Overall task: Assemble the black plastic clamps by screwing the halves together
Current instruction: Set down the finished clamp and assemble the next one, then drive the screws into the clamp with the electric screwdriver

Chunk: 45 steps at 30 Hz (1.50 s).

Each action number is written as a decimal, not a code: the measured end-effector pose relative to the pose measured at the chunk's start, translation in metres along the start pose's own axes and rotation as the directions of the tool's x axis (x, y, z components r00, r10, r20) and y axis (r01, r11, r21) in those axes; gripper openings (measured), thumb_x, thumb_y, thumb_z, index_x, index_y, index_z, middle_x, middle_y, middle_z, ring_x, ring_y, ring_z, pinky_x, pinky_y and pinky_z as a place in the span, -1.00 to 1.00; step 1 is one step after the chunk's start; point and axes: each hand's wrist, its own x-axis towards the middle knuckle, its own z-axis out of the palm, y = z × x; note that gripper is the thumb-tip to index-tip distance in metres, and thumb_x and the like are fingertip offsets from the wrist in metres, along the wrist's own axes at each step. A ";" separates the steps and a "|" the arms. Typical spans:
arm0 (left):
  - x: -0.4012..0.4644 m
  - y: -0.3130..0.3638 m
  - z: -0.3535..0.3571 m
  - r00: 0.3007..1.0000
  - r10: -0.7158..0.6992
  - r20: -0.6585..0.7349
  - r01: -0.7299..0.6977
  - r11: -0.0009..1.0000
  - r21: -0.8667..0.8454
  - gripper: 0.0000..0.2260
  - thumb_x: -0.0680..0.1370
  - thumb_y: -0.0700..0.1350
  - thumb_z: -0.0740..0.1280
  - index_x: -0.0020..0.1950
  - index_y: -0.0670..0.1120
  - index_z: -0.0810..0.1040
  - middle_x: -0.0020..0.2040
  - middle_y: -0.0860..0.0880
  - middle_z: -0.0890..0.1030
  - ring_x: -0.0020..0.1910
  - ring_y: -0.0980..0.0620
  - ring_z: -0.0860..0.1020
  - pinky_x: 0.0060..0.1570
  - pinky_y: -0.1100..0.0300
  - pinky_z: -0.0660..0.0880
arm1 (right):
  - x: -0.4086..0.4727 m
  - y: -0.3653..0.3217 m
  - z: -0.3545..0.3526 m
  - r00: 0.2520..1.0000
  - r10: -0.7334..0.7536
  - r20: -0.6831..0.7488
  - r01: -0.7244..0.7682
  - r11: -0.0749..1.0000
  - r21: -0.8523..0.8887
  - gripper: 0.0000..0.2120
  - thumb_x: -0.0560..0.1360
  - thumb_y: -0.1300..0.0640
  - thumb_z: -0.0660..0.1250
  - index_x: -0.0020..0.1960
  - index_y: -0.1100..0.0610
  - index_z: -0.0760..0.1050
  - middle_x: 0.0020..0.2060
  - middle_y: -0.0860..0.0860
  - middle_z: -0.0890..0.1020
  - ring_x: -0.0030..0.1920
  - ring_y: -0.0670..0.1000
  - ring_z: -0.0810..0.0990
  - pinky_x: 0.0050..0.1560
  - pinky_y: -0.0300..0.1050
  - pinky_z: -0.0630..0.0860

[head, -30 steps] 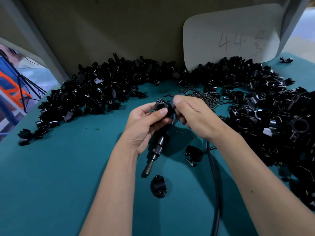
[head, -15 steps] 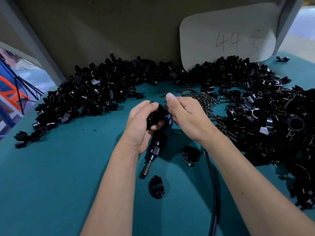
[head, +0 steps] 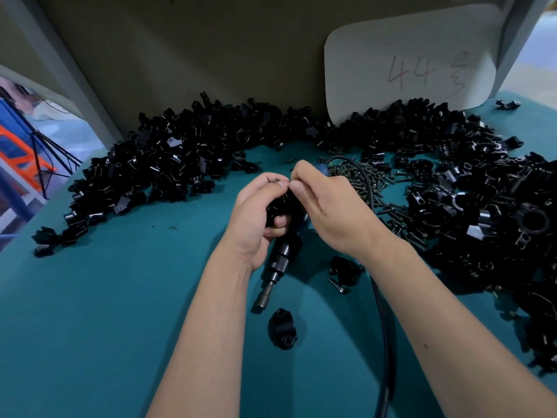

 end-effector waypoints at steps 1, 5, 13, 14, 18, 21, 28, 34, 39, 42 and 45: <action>0.000 0.000 0.000 1.000 -0.001 -0.001 0.001 1.000 -0.002 -0.89 0.66 -0.19 0.23 -0.04 -0.08 0.48 -0.31 0.04 0.49 -0.48 0.10 0.28 -0.57 0.31 0.09 | 0.000 0.000 -0.001 1.000 0.000 -0.008 0.000 1.000 -0.012 -0.68 0.74 -0.04 0.10 -0.08 0.16 0.35 -0.42 0.01 0.38 -0.41 0.05 0.34 -0.36 -0.01 0.28; 0.001 0.001 0.000 1.000 -0.018 -0.023 0.019 1.000 0.016 -0.87 0.65 -0.19 0.23 -0.08 -0.06 0.50 -0.31 0.03 0.48 -0.48 0.11 0.27 -0.58 0.33 0.13 | 0.002 0.001 -0.003 0.999 0.017 -0.038 -0.017 1.000 -0.023 -0.65 0.72 0.00 0.20 -0.21 0.10 0.33 -0.44 -0.02 0.38 -0.42 0.00 0.32 -0.35 0.00 0.29; 0.000 0.002 0.004 0.993 0.062 -0.100 -0.057 0.997 0.051 -0.84 0.62 -0.23 0.28 -0.13 -0.05 0.53 -0.28 -0.01 0.46 -0.48 0.09 0.26 -0.57 0.31 0.15 | 0.003 0.000 -0.006 1.000 0.026 0.004 -0.026 0.997 -0.079 -0.63 0.74 0.10 0.17 -0.24 0.14 0.28 -0.41 -0.05 0.33 -0.39 -0.03 0.25 -0.34 -0.15 0.20; 0.001 0.002 0.003 0.994 0.052 -0.098 -0.048 0.998 0.047 -0.85 0.63 -0.23 0.28 -0.12 -0.06 0.53 -0.29 -0.02 0.47 -0.49 0.09 0.26 -0.57 0.31 0.15 | 0.003 0.000 -0.007 0.999 0.024 0.036 -0.021 0.996 -0.082 -0.65 0.74 0.12 0.17 -0.21 0.16 0.29 -0.38 -0.04 0.33 -0.37 -0.05 0.25 -0.32 -0.16 0.19; 0.003 0.001 -0.002 0.994 -0.005 -0.111 0.011 0.998 0.057 -0.86 0.62 -0.24 0.30 -0.13 -0.09 0.52 -0.33 -0.01 0.46 -0.50 0.10 0.25 -0.59 0.34 0.15 | 0.005 -0.001 -0.010 0.980 0.067 0.187 -0.048 0.993 -0.107 -0.79 0.73 0.20 0.15 -0.09 0.19 0.35 -0.29 -0.04 0.37 -0.27 -0.08 0.32 -0.21 -0.07 0.18; 0.002 0.000 -0.004 0.995 -0.017 -0.095 0.025 0.997 0.079 -0.86 0.62 -0.24 0.30 -0.13 -0.08 0.52 -0.29 -0.03 0.44 -0.51 0.10 0.25 -0.58 0.34 0.13 | 0.003 -0.003 -0.007 0.980 0.114 0.164 -0.094 0.988 -0.126 -0.69 0.73 0.11 0.14 -0.17 0.18 0.34 -0.37 0.02 0.39 -0.35 0.07 0.35 -0.26 0.08 0.28; 0.003 -0.002 -0.003 0.998 0.032 -0.052 -0.028 0.996 0.084 -0.90 0.60 -0.09 0.34 -0.11 -0.04 0.53 -0.32 0.06 0.51 -0.46 0.10 0.27 -0.57 0.32 0.15 | 0.004 -0.014 0.006 0.950 0.293 -0.106 -0.301 0.952 -0.060 -0.37 0.70 -0.16 0.16 -0.47 0.10 0.20 -0.59 -0.05 0.30 -0.51 0.02 0.27 -0.37 -0.04 0.22; 0.006 -0.005 -0.012 0.990 -0.113 -0.079 0.100 0.982 -0.157 -0.79 0.59 0.03 0.42 -0.09 -0.05 0.47 -0.24 -0.01 0.47 -0.49 0.13 0.26 -0.58 0.31 0.09 | 0.004 -0.009 0.005 0.850 0.449 -0.273 -0.480 0.876 -0.054 -0.33 0.64 -0.40 0.01 -0.45 0.04 0.25 -0.56 -0.09 0.40 -0.48 0.03 0.42 -0.38 -0.06 0.24; 0.009 -0.003 -0.020 0.965 -0.238 -0.113 0.187 0.920 -0.343 -0.82 0.64 -0.05 0.28 -0.07 -0.13 0.43 -0.22 -0.06 0.53 -0.54 0.16 0.26 -0.65 0.34 0.10 | 0.006 -0.004 0.020 0.776 0.582 -0.245 -0.631 0.699 -0.338 -0.37 0.52 -0.46 0.22 0.07 0.12 0.21 -0.17 0.04 0.43 -0.20 0.14 0.44 -0.25 -0.02 0.35; 0.011 -0.002 -0.025 0.947 -0.279 -0.158 0.202 0.902 -0.381 -0.76 0.65 0.00 0.23 -0.13 -0.12 0.37 -0.30 -0.07 0.48 -0.57 0.16 0.23 -0.68 0.35 0.09 | 0.011 -0.007 0.034 0.767 0.614 -0.185 -0.638 0.703 -0.314 -0.25 0.41 -0.46 0.39 0.09 0.11 0.13 -0.12 0.04 0.42 -0.18 0.14 0.45 -0.23 -0.03 0.41; 0.010 -0.001 -0.034 0.940 -0.312 -0.136 0.223 0.867 -0.445 -0.76 0.63 0.06 0.18 -0.13 -0.06 0.31 -0.41 0.02 0.37 -0.60 0.17 0.21 -0.70 0.33 0.07 | 0.019 -0.006 0.034 0.729 0.671 -0.137 -0.682 0.695 -0.225 -0.25 0.35 -0.30 0.54 0.13 0.10 0.14 -0.08 0.05 0.46 -0.16 0.15 0.55 -0.21 0.02 0.55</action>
